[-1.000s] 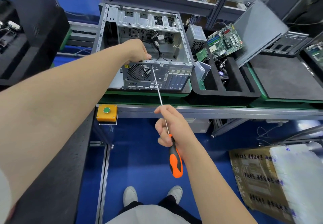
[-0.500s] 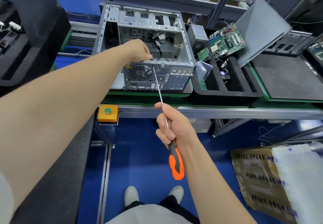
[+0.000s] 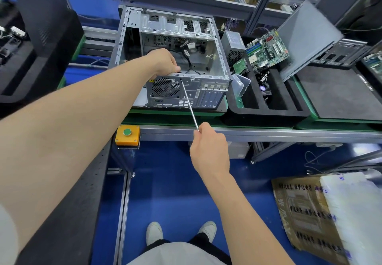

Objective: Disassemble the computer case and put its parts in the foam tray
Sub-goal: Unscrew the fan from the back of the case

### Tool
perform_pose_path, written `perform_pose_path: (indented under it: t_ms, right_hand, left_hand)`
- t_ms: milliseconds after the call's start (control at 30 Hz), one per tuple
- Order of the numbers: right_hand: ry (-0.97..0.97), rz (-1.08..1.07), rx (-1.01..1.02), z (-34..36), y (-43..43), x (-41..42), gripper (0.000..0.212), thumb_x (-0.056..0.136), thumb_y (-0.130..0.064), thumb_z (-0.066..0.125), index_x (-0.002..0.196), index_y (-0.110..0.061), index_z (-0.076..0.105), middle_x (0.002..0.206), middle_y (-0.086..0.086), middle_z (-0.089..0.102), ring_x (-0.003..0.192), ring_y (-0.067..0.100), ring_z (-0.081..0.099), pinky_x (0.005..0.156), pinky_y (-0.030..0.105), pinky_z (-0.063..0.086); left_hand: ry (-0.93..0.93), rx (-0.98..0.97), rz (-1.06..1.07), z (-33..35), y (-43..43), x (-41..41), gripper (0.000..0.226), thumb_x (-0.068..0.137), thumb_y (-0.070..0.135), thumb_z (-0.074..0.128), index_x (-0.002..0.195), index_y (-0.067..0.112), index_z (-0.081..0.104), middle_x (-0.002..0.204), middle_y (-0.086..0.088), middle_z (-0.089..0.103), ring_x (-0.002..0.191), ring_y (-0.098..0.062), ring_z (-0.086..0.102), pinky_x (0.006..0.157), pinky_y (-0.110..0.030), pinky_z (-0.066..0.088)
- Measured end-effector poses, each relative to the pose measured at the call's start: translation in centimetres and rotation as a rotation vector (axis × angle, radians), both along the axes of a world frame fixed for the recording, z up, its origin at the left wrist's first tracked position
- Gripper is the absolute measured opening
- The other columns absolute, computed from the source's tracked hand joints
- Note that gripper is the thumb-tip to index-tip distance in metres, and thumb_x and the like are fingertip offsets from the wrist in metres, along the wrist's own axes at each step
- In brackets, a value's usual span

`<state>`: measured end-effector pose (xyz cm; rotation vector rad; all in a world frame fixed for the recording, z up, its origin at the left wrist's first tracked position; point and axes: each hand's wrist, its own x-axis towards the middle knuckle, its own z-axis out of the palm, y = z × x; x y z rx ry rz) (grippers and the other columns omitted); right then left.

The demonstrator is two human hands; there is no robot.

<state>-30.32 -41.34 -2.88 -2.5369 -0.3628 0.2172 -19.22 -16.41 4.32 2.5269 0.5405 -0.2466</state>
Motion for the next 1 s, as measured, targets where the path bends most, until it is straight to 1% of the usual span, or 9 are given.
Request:
perform_pose_path:
  t_ms: [67, 200, 333, 433, 533, 667, 800, 900, 1000]
  right_hand:
    - [0.249, -0.001, 0.306, 0.2, -0.4, 0.1, 0.019, 0.109, -0.026, 0.048, 0.095, -0.016, 0.055, 0.066, 0.013, 0.069, 0.043, 0.027, 0.059, 0.04, 0.028, 0.043]
    - [0.848, -0.027, 0.914, 0.1, -1.1, 0.5, 0.024, 0.112, -0.026, 0.05, 0.115, -0.008, 0.066, 0.068, 0.014, 0.067, 0.033, 0.016, 0.038, 0.04, 0.024, 0.036]
    - [1.501, -0.083, 1.461, 0.1, -0.5, 0.7, 0.03, 0.107, -0.022, 0.044, 0.118, -0.006, 0.068, 0.064, 0.005, 0.064, 0.027, 0.01, 0.027, 0.031, 0.021, 0.029]
    - [1.711, -0.107, 1.689, 0.6, -0.3, 1.0, 0.038, 0.115, -0.022, 0.034, 0.116, -0.004, 0.067, 0.061, 0.004, 0.061, 0.032, 0.009, 0.02, 0.032, 0.02, 0.028]
    - [1.524, -0.128, 1.551, 1.4, 0.4, 1.1, 0.028, 0.111, -0.02, 0.043, 0.11, -0.005, 0.066, 0.06, 0.002, 0.062, 0.026, 0.007, 0.026, 0.03, 0.018, 0.029]
    - [1.054, -0.142, 1.118, 1.3, 1.1, 0.4, 0.025, 0.114, -0.018, 0.043, 0.11, -0.005, 0.064, 0.063, 0.008, 0.063, 0.029, 0.008, 0.027, 0.034, 0.02, 0.027]
    - [0.397, -0.119, 0.432, 1.2, 0.9, 0.0, 0.023, 0.108, -0.022, 0.048, 0.096, -0.016, 0.067, 0.064, 0.01, 0.069, 0.04, 0.019, 0.042, 0.042, 0.024, 0.033]
    - [-0.03, -0.12, -0.069, 0.6, 0.8, 0.2, 0.026, 0.111, -0.027, 0.046, 0.088, -0.016, 0.051, 0.071, 0.007, 0.057, 0.059, 0.022, 0.044, 0.048, 0.033, 0.025]
    - [-0.053, -0.126, -0.014, 0.2, 0.4, 0.9, 0.026, 0.11, -0.03, 0.049, 0.089, -0.018, 0.056, 0.074, 0.005, 0.058, 0.066, 0.026, 0.051, 0.05, 0.033, 0.031]
  left_hand:
    - [0.01, 0.001, 0.005, 0.0, 0.0, -0.1, 0.028, 0.104, 0.044, 0.056, 0.097, 0.02, 0.068, 0.104, -0.004, 0.064, 0.056, -0.025, 0.047, 0.048, -0.025, 0.04]
    - [0.021, -0.019, 0.024, 0.0, 0.0, 0.0, 0.034, 0.104, 0.045, 0.057, 0.112, 0.017, 0.072, 0.109, -0.014, 0.068, 0.06, -0.028, 0.047, 0.051, -0.026, 0.041]
    - [0.035, -0.056, 0.032, 0.0, 0.0, 0.0, 0.039, 0.104, 0.044, 0.056, 0.111, 0.01, 0.073, 0.086, -0.017, 0.057, 0.062, -0.028, 0.044, 0.051, -0.026, 0.036]
    - [0.036, -0.052, 0.029, 0.2, -0.1, -0.2, 0.035, 0.104, 0.043, 0.056, 0.103, 0.011, 0.07, 0.079, -0.013, 0.049, 0.058, -0.027, 0.042, 0.05, -0.025, 0.034]
    - [0.041, -0.061, 0.037, 0.2, -0.1, -0.4, 0.035, 0.104, 0.043, 0.057, 0.1, 0.011, 0.07, 0.073, -0.011, 0.045, 0.052, -0.025, 0.037, 0.048, -0.024, 0.033]
    - [0.045, -0.074, 0.041, 0.1, 0.0, -0.2, 0.033, 0.104, 0.043, 0.057, 0.099, 0.012, 0.068, 0.077, -0.012, 0.045, 0.054, -0.024, 0.037, 0.05, -0.025, 0.034]
    - [0.031, -0.078, 0.044, 0.1, -0.1, -0.2, 0.03, 0.104, 0.044, 0.057, 0.096, 0.016, 0.061, 0.081, -0.013, 0.049, 0.062, -0.026, 0.043, 0.051, -0.025, 0.036]
    - [0.034, -0.097, 0.051, -0.1, -0.1, -0.3, 0.041, 0.104, 0.043, 0.057, 0.108, 0.005, 0.073, 0.084, -0.017, 0.056, 0.066, -0.028, 0.046, 0.051, -0.026, 0.035]
    - [0.015, -0.114, 0.059, 0.1, -0.4, -0.3, 0.043, 0.104, 0.04, 0.057, 0.123, 0.004, 0.072, 0.096, -0.024, 0.07, 0.066, -0.029, 0.045, 0.052, -0.032, 0.041]
